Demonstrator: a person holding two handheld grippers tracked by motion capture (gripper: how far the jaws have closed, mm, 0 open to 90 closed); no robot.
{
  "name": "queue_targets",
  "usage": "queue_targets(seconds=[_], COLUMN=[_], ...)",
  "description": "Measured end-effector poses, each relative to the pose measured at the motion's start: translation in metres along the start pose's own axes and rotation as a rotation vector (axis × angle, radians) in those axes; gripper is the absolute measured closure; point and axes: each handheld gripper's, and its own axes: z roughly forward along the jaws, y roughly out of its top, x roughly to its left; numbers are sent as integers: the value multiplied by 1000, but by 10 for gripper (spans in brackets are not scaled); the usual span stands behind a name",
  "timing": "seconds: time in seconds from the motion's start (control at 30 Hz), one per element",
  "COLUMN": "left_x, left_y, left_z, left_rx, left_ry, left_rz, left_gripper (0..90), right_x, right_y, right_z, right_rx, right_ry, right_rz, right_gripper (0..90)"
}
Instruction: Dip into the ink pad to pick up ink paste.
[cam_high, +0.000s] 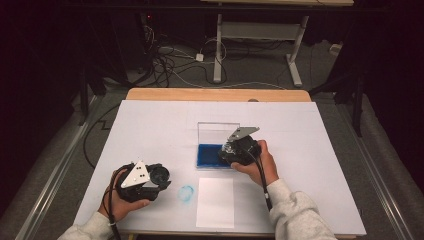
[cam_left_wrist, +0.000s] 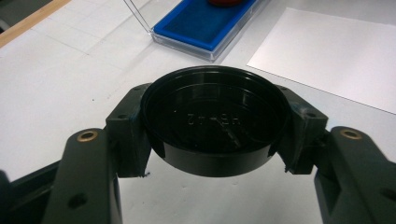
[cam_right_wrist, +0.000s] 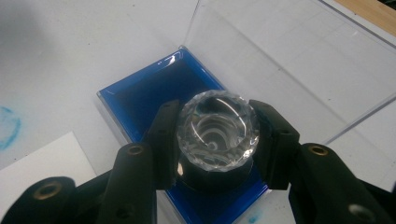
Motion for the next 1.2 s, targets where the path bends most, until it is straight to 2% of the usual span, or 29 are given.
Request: queue_targets(seconds=[0.2, 0.33, 0.4, 0.43, 0.47, 0.53, 0.6, 0.77, 0.93, 1.03, 1.2], left_x=[0, 0, 0, 3, 0, 0, 0, -1, -1, 0, 0], left_y=[-1, -1, -1, 0, -1, -1, 0, -1, 0, -1, 0], left_z=[0, 1, 2, 1, 2, 2, 1, 1, 1, 3, 4], left_rx=[-9, -8, -6, 17, 0, -2, 0, -1, -3, -4, 0], left_ry=[-2, -6, -6, 1, -6, -6, -7, -9, -8, -10, -12], left_rz=[-17, -24, -21, 22, -15, -13, -7, -10, -8, -14, -8], left_gripper=[364, 364, 364, 364, 364, 364, 364, 364, 364, 364, 364], right_x=[-2, -1, 1, 0, 0, -1, -1, -3, -3, -4, -5], right_y=[0, 1, 2, 2, 3, 2, 3, -1, 1, 3, 2], right_z=[-3, -3, -2, -2, -1, 1, 2, 0, -1, -2, 2], right_rx=[-5, 4, 10, 14, 19, 15, 16, 0, 16, -11, -1], right_ry=[6, 32, 25, 26, 26, 31, 26, 38, 39, 36, 33], right_rz=[21, 15, 8, 6, 14, 22, 3, 15, 18, 14, 5], right_gripper=[567, 567, 567, 567, 567, 567, 567, 566, 567, 567, 567])
